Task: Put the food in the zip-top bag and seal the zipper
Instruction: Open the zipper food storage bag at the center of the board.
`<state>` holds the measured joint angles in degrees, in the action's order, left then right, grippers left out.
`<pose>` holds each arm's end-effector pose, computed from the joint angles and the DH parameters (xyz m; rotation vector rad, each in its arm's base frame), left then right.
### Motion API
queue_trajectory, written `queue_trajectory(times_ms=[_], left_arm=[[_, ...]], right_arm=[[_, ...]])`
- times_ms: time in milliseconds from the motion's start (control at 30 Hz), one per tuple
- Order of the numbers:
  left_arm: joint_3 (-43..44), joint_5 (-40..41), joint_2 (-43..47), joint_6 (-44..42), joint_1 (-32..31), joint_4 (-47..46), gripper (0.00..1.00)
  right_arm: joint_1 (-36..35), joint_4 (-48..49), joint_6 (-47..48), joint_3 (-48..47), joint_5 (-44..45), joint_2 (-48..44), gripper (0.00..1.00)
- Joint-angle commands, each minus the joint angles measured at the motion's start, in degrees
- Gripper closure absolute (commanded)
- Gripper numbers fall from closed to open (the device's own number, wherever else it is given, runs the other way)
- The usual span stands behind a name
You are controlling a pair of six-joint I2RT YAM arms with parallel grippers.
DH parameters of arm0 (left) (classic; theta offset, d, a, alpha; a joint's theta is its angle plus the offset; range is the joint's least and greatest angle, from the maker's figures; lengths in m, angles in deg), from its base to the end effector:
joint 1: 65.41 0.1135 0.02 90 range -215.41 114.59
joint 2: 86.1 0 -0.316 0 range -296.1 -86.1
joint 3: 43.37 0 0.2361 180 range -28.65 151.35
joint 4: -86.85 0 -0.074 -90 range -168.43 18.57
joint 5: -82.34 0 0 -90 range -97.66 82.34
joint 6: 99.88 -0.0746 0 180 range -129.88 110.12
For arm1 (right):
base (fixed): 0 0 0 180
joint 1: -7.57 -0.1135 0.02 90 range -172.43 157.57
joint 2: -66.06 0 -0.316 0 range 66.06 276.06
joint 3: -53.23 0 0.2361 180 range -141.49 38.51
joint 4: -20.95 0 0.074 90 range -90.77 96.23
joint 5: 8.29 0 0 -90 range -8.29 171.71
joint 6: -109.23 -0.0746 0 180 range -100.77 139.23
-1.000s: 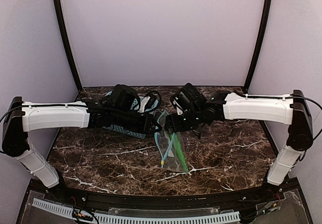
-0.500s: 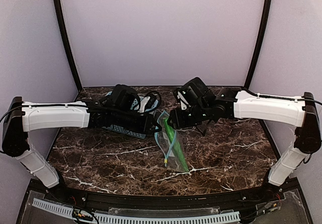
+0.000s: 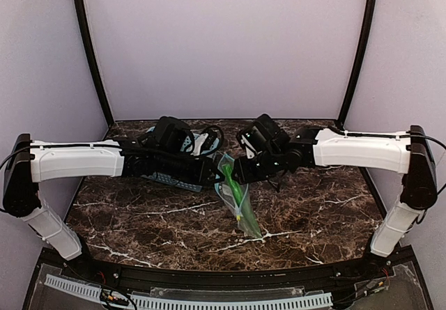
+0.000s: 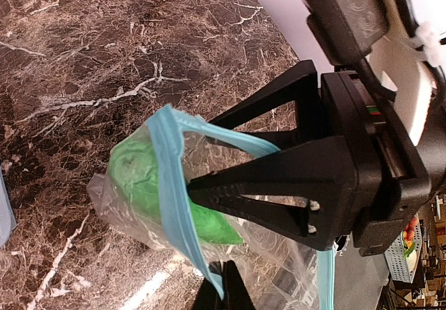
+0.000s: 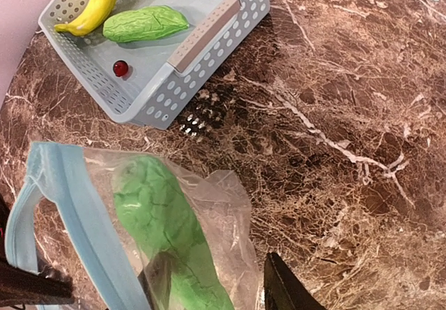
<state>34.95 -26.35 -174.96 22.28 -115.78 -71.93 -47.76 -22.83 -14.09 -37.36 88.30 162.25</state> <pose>0.2168 -0.2993 0.3101 0.5786 2.2631 -1.1423 0.2263 0.3122 0.2922 -0.4255 2.4675 0.5443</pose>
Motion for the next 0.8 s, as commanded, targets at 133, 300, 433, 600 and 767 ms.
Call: queue_trajectory(times_ms=[133, 300, 433, 600, 767], left_arm=[[0.7, -1.4, 1.7, -0.8, -0.1, -0.3, 0.99], [0.4, -1.3, 1.9, -0.8, -0.2, -0.5, 0.99], [0.0, 1.2, 2.6, -0.4, -0.1, 1.0, 0.99], [-0.7, 8.8, 4.0, 1.0, -0.1, 5.4, 0.99], [-1.8, 9.9, 4.3, 1.9, -0.1, 5.8, 0.99]], right_arm=[[0.3, 0.3, -0.1, -1.5, -0.1, 2.1, 0.58], [0.3, 0.6, 0.1, -1.5, -0.7, 2.2, 0.65], [0.3, 0.3, -0.5, -0.7, -0.8, 0.9, 0.80], [0.4, -0.5, -1.3, 0.8, -0.8, -3.0, 0.86], [0.3, -1.5, -2.0, 2.0, -1.2, -5.2, 0.81]])
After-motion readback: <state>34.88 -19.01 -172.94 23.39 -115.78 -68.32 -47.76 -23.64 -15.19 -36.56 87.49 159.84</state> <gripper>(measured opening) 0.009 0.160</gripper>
